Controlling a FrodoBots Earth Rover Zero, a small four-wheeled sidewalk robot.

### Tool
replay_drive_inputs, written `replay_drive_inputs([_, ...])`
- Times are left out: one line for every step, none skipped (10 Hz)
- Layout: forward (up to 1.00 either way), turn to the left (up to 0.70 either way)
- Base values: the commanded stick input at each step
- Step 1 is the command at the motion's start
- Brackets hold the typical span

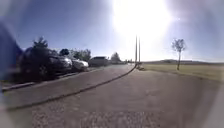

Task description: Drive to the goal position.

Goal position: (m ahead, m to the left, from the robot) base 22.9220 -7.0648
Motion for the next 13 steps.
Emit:
replay_drive_inputs([1.0, 0.0])
replay_drive_inputs([1.0, 0.0])
replay_drive_inputs([1.0, -0.4])
replay_drive_inputs([1.0, -0.4])
replay_drive_inputs([1.0, 0.0])
replay_drive_inputs([1.0, 0.0])
replay_drive_inputs([1.0, 0.0])
replay_drive_inputs([1.0, 0.0])
replay_drive_inputs([1.0, 0.0])
replay_drive_inputs([1.0, 0.0])
replay_drive_inputs([1.0, 0.0])
replay_drive_inputs([1.0, 0.0])
replay_drive_inputs([1.0, 0.0])
